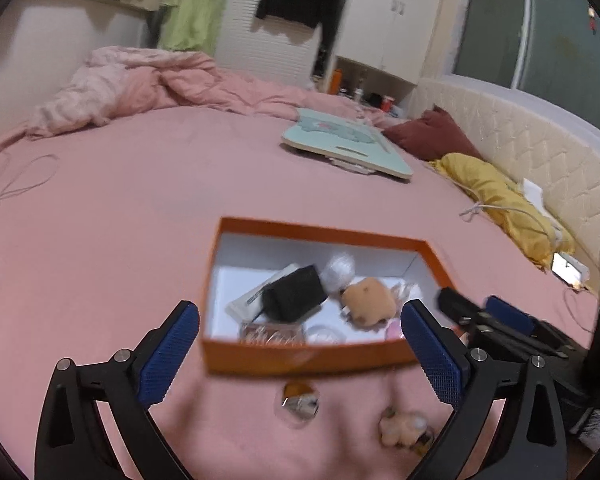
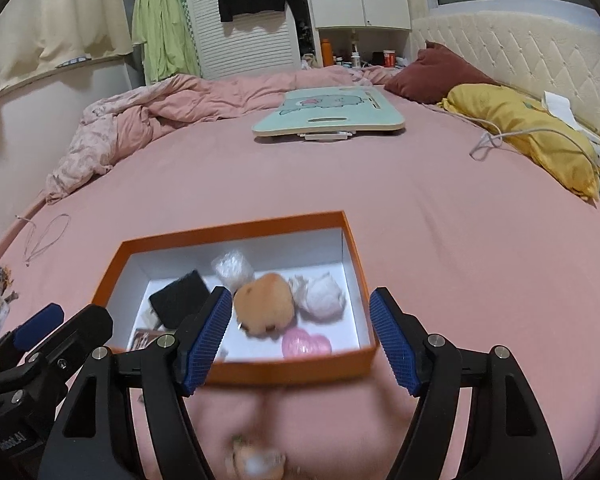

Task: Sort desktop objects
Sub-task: 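Withdraw both grippers from the box toward the silver cone and figurine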

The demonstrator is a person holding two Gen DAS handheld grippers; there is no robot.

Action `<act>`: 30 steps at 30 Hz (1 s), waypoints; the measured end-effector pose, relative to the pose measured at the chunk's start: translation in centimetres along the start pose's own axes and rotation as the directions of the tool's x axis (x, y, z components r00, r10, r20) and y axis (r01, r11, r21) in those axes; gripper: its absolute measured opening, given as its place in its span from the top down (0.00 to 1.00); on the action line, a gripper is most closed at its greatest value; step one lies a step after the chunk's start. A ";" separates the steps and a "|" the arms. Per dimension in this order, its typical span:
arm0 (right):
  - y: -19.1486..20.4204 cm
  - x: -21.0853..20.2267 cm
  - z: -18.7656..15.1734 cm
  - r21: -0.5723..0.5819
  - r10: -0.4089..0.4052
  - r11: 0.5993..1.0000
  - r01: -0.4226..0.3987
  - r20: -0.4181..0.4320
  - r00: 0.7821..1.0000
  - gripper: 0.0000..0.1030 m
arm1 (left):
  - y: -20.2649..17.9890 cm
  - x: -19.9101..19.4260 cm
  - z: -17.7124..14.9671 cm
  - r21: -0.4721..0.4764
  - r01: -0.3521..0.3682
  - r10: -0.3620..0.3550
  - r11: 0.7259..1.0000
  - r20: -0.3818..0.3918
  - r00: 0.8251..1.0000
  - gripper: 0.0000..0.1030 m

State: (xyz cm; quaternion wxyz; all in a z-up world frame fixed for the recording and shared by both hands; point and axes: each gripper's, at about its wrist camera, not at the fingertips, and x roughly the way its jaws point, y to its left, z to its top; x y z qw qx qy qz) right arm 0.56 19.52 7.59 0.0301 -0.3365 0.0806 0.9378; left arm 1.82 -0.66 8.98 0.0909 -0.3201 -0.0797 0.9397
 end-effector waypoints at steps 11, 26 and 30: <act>-0.7 -4.8 -6.5 0.036 -0.055 0.998 0.057 -0.061 0.997 0.30 | 2.1 -3.3 -6.3 -0.095 -0.067 0.056 0.993 -0.115 0.992 0.02; -1.5 -2.9 -11.6 0.015 -0.074 0.997 0.079 -0.223 0.972 0.24 | 1.7 0.4 -10.8 0.104 -0.212 0.232 0.972 -0.258 0.938 0.01; -0.8 -2.6 -11.8 -0.024 -0.087 0.996 0.084 -0.215 0.973 0.19 | 1.6 0.3 -10.7 0.110 -0.216 0.238 0.970 -0.256 0.937 0.01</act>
